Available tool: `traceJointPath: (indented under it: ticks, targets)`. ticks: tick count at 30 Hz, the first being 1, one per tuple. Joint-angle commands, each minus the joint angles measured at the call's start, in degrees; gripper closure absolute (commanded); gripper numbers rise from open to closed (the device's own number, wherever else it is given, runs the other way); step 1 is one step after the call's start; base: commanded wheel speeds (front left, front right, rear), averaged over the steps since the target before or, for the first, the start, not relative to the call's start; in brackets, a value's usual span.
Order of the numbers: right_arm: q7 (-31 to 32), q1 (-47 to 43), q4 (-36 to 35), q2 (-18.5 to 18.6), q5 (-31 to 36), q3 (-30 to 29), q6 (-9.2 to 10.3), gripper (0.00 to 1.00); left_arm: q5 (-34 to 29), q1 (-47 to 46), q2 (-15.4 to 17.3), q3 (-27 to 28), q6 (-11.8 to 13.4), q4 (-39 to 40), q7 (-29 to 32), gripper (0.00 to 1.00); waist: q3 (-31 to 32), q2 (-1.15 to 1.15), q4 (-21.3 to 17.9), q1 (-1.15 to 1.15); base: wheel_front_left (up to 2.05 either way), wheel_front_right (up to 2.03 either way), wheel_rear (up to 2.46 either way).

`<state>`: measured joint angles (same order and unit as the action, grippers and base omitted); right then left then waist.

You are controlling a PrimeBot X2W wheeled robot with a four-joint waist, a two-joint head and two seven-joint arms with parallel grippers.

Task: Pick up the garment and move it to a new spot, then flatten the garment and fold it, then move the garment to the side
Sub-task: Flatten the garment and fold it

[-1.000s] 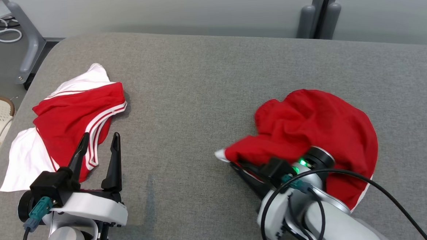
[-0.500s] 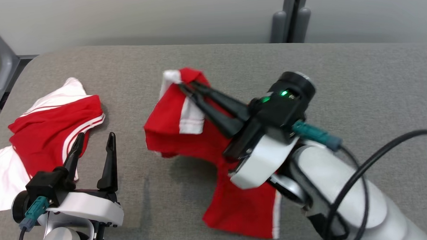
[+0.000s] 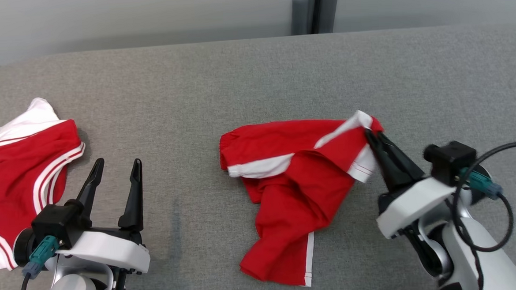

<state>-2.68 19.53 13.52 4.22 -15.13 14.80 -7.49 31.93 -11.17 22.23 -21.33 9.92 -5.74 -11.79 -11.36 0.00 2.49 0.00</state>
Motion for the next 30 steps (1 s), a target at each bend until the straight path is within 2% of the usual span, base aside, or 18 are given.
traceJointPath:
  ticks: [1, 8, 9, 10, 11, 19, 23, 30]
  targets:
    - [-0.74, -1.07, 0.77, 0.22, -0.39, -1.4, -0.01, 1.0, -0.09, -1.22, 0.06, 0.06, 0.2, 0.27, -0.08, 0.0, -0.77, 0.0, -0.42, 0.0, 0.0, 0.0, 0.0]
    - [-3.14, -0.87, 8.96, 0.98, -2.72, -4.35, -0.01, 1.0, -0.25, -1.88, 0.23, -0.38, 0.07, 0.5, 0.09, 0.0, -2.22, 0.0, -0.66, 0.0, 0.0, 0.0, 0.0]
    - [-3.72, -0.62, 9.88, 1.02, -2.97, -4.29, -0.01, 0.89, -0.28, -2.04, 0.28, -0.42, 0.0, 0.44, 0.08, 0.0, -2.28, 0.0, -0.63, 0.0, 0.0, 0.0, 0.0]
    - [-4.2, -0.38, 10.82, 0.96, -3.34, -4.24, -0.01, 0.56, -0.31, -2.15, 0.31, -0.49, -0.02, 0.34, 0.07, 0.0, -2.27, 0.0, -0.61, 0.0, 0.0, 0.0, 0.0]
    - [-4.78, -0.24, 11.47, 1.09, -3.55, -4.32, -0.01, 0.02, -0.32, -2.22, 0.3, -0.54, -0.02, 0.27, 0.04, 0.0, -2.22, 0.0, -0.6, 0.0, 0.0, 0.0, 0.0]
    - [-7.45, -1.65, 12.93, 2.95, -2.88, -6.7, -0.01, 0.0, 0.48, -0.01, 0.22, -0.31, 0.74, -0.55, -0.22, 0.0, 0.81, 0.0, -1.08, 0.0, 0.0, 0.0, 0.0]
    - [-8.37, -3.14, 10.05, 3.45, -0.7, -9.36, -0.01, 0.0, 1.01, 1.38, 0.47, 0.08, 1.44, -0.42, -0.44, 0.0, 2.9, 0.0, -1.47, 0.0, 0.0, 0.0, 0.0]
    - [-6.68, -6.5, 0.75, 1.89, 3.93, -12.54, -0.01, 0.0, 1.55, 4.55, 1.22, 0.76, 2.65, 0.59, -0.25, 0.0, 5.98, 0.0, -2.21, 0.0, 0.0, 0.0, 0.0]
